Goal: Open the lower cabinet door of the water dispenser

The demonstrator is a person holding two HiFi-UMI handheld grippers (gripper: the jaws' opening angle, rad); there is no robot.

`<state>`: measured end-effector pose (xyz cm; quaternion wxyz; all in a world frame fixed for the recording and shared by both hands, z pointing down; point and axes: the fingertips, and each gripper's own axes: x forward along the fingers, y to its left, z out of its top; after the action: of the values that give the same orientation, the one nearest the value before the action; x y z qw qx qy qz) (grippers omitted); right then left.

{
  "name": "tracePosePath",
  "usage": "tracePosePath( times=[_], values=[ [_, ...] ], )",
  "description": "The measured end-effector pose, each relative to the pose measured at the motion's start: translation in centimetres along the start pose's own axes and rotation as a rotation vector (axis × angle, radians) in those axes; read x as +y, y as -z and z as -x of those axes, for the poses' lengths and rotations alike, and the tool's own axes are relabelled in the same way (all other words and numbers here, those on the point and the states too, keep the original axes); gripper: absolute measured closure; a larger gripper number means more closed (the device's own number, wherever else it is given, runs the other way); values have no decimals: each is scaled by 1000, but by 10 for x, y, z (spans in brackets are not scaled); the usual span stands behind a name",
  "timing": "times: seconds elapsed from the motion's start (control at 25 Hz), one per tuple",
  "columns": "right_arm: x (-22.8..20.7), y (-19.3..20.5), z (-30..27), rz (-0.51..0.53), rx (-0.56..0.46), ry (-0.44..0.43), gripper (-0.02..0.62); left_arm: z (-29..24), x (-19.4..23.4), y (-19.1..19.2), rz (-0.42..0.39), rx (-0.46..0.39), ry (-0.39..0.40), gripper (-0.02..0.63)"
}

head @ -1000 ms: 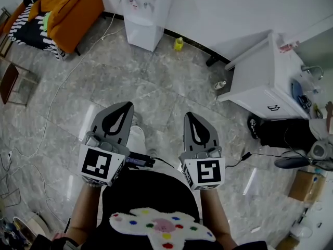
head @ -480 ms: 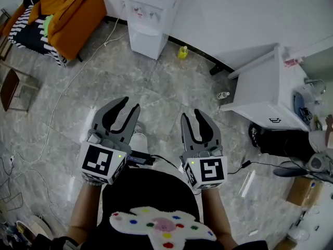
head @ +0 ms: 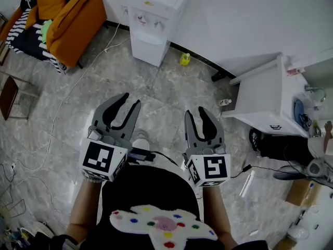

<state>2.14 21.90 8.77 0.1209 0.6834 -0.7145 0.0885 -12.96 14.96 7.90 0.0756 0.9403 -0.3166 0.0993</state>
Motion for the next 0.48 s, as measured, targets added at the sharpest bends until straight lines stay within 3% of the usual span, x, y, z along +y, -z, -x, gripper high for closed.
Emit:
tracePosePath(
  times=[0.48],
  values=[
    [23,-14,-48,26,-7,3,474,-11,51,0,-5,-19,8,492]
  ],
)
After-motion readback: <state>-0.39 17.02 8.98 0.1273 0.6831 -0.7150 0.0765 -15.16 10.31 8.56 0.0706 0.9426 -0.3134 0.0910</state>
